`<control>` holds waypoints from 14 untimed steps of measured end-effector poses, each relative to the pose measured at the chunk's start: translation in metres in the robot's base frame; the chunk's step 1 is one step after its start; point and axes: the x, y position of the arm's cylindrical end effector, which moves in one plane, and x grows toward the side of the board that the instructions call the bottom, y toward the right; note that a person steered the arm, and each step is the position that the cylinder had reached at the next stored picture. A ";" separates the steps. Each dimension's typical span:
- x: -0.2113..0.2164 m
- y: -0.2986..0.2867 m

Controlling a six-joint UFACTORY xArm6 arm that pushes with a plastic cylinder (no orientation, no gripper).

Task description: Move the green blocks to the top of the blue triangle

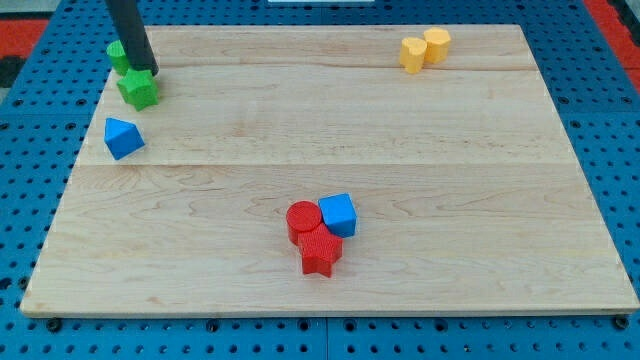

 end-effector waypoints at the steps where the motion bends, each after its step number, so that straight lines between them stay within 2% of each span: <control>1: 0.012 0.002; 2: 0.043 0.003; 3: -0.013 0.083; 4: -0.089 0.066; 5: -0.103 0.003; 7: -0.038 -0.020; 8: -0.062 -0.021; 9: -0.067 -0.073; 10: -0.042 -0.072; 12: 0.047 -0.012; 13: -0.003 -0.012; 14: -0.033 0.045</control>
